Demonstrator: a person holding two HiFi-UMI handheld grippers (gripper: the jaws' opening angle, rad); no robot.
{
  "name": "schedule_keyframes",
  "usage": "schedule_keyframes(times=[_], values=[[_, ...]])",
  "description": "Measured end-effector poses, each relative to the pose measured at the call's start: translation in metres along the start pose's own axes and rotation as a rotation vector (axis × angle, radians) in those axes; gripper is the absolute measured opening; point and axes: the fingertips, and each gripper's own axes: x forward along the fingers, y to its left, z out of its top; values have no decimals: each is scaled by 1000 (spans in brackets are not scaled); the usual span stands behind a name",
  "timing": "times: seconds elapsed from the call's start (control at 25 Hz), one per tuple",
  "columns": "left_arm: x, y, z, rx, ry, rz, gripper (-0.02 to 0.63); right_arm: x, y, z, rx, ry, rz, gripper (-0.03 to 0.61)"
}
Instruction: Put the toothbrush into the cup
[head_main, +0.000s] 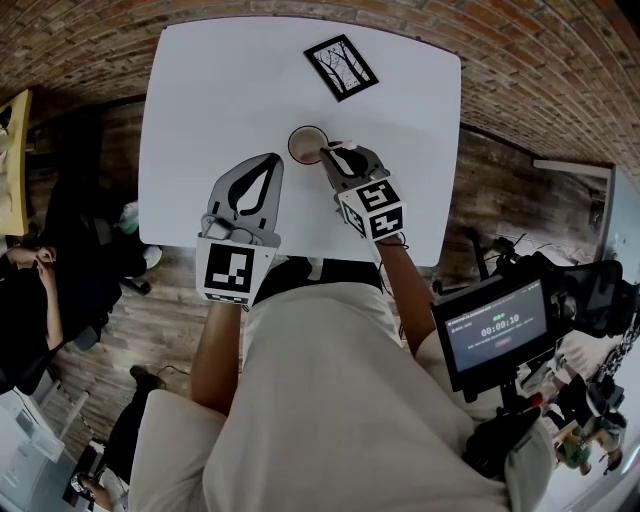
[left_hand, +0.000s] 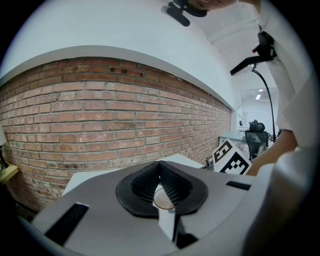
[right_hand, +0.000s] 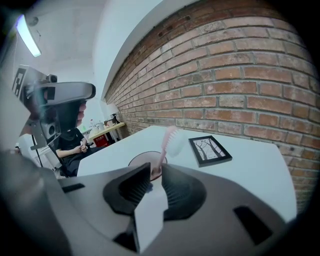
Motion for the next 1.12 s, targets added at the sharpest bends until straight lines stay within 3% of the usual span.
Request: schedule_keyframes(times=[0.76, 1.12], values=[[-1, -12, 10, 17, -13, -18, 7, -18, -8, -6, 35, -1, -33, 57], [-5, -13, 20, 30, -39, -19, 7, -38, -14, 16, 16, -61, -78, 57]])
